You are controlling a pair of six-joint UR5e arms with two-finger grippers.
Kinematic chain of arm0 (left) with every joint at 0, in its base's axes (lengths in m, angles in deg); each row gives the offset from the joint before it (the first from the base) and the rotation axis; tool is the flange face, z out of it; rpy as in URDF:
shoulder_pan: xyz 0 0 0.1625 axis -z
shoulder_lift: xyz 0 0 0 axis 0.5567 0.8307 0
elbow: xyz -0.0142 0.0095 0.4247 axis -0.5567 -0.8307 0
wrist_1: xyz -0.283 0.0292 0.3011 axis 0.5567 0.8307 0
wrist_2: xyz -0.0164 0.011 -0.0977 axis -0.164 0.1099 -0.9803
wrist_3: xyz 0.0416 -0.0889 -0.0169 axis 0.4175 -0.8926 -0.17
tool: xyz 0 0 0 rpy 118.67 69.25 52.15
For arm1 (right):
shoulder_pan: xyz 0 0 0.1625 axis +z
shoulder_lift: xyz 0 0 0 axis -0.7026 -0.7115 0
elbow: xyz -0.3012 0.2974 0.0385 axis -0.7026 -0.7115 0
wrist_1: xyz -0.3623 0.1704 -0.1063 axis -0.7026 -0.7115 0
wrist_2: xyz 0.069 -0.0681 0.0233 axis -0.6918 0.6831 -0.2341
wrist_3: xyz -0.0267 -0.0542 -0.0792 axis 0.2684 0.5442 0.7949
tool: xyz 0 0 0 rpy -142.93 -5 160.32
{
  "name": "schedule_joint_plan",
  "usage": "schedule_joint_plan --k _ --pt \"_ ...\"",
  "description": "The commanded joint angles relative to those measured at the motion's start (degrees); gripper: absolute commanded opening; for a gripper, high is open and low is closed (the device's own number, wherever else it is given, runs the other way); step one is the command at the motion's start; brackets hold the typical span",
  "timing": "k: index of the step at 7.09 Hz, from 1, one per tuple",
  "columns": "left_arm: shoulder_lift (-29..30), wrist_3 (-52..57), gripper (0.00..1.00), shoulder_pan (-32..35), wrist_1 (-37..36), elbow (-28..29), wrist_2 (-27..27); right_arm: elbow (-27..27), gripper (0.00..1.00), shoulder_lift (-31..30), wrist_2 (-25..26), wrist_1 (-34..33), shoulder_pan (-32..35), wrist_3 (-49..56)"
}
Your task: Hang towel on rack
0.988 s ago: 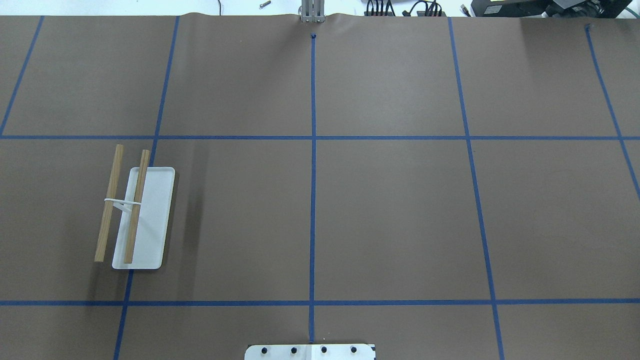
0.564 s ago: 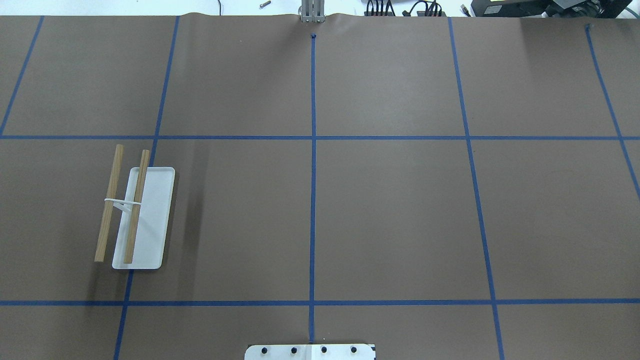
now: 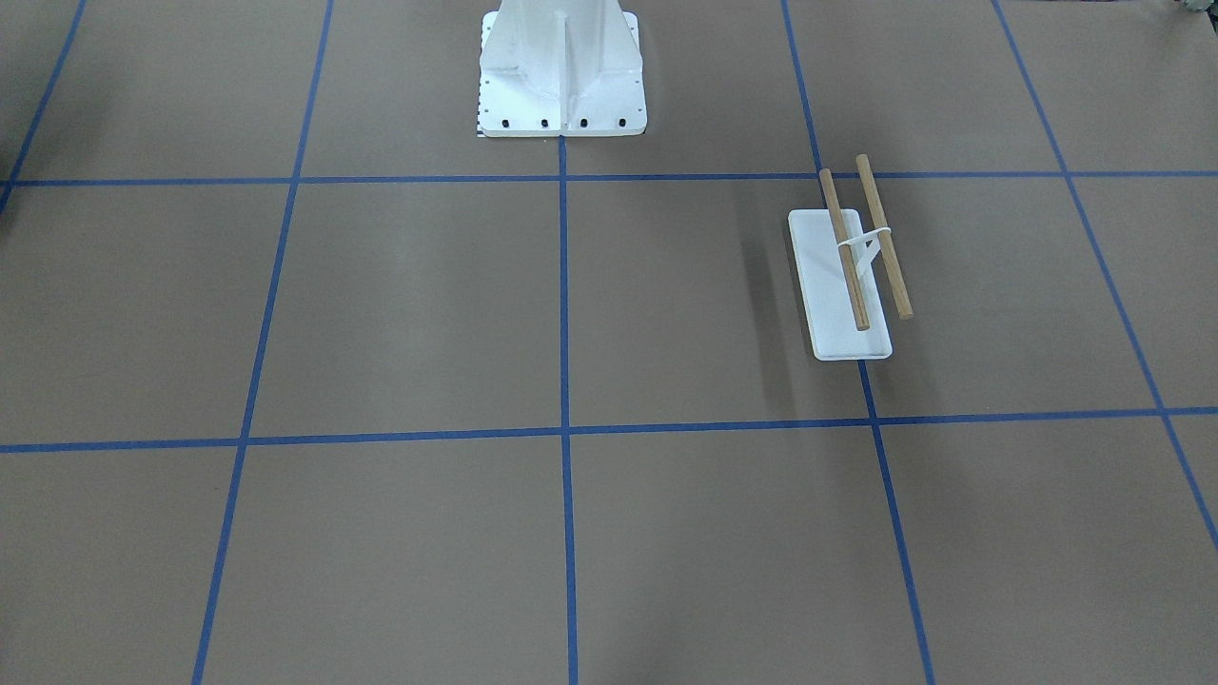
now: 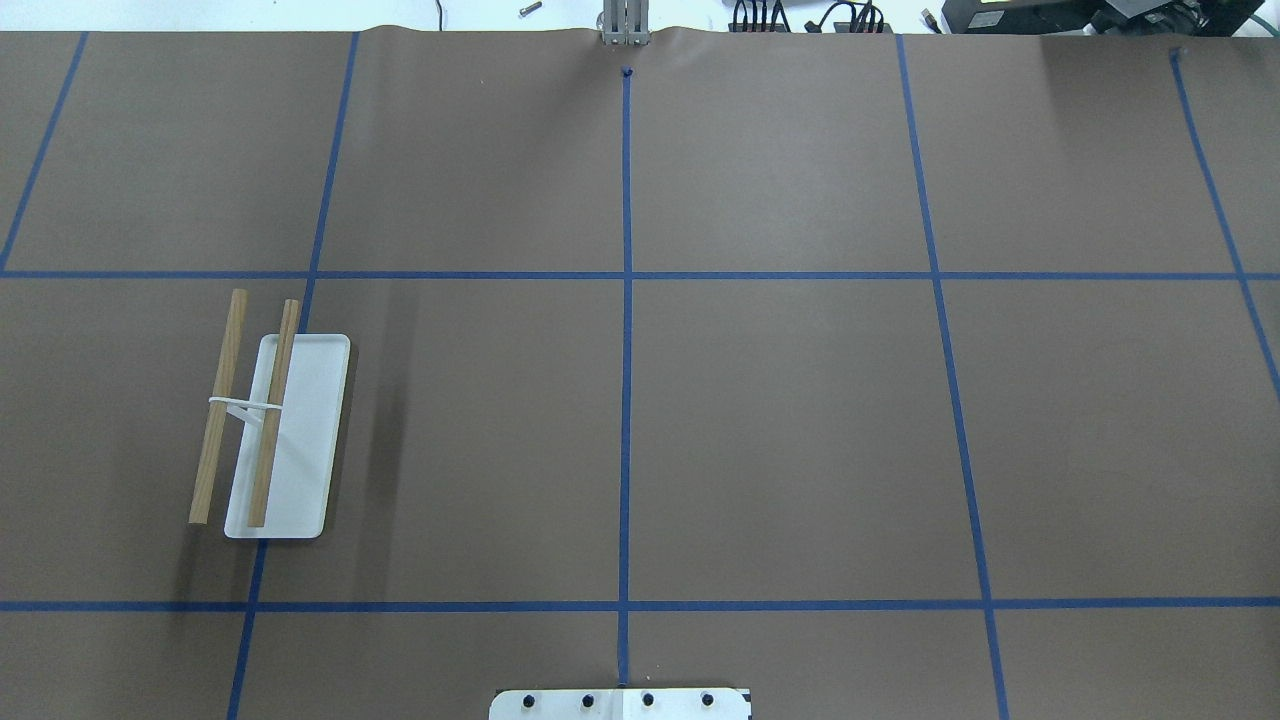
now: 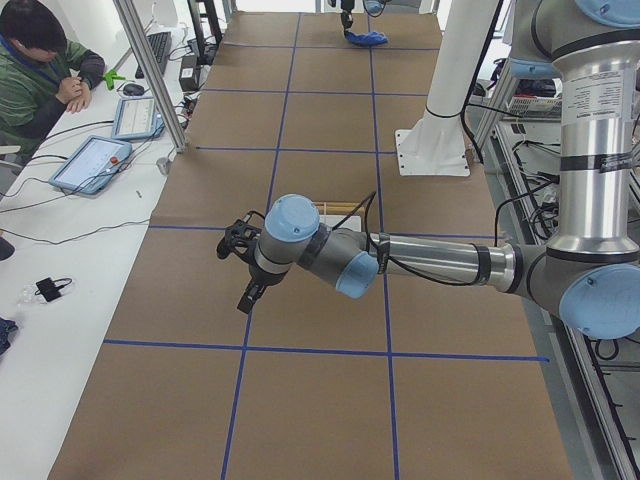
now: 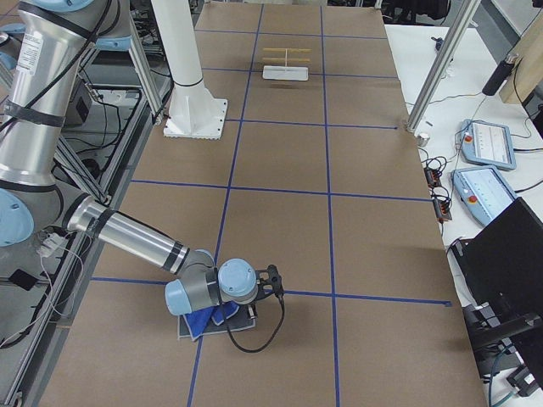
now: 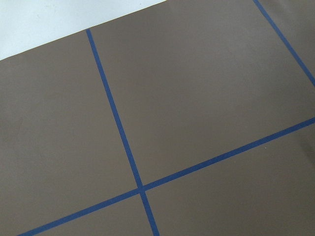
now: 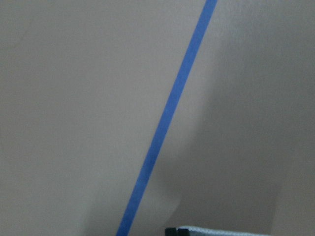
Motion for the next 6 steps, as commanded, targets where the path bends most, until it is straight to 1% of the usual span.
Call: schedule_joint_plan --k 1,2,3,4,5,6 --pt "0.45 -1.14 0.98 0.0 0.07 0.11 -0.07 0.42 0.0 11.24 -0.3 -9.25 6.23 0.09" --pt "0.8 -4.54 0.98 -0.09 0.24 -0.33 -0.24 1.2 0.0 13.48 -0.04 -10.28 7.23 -0.43" --pt "0.8 -4.92 0.99 -0.18 1.9 -0.24 -0.33 2.69 0.0 16.55 -0.12 -11.86 8.98 -1.48" --pt "1.06 -6.84 0.99 -0.18 2.26 -0.68 -0.42 4.7 0.0 19.98 0.05 -14.92 8.99 -1.84" --pt "2.98 -9.73 0.99 -0.35 2.35 -0.68 -1.46 6.9 0.0 23.67 -0.12 -19.04 8.73 -1.93" --pt "5.35 -13.94 0.99 -0.61 2.53 -0.77 -4.69 9.53 0.0 28.4 -0.3 -23.17 7.08 -1.93"
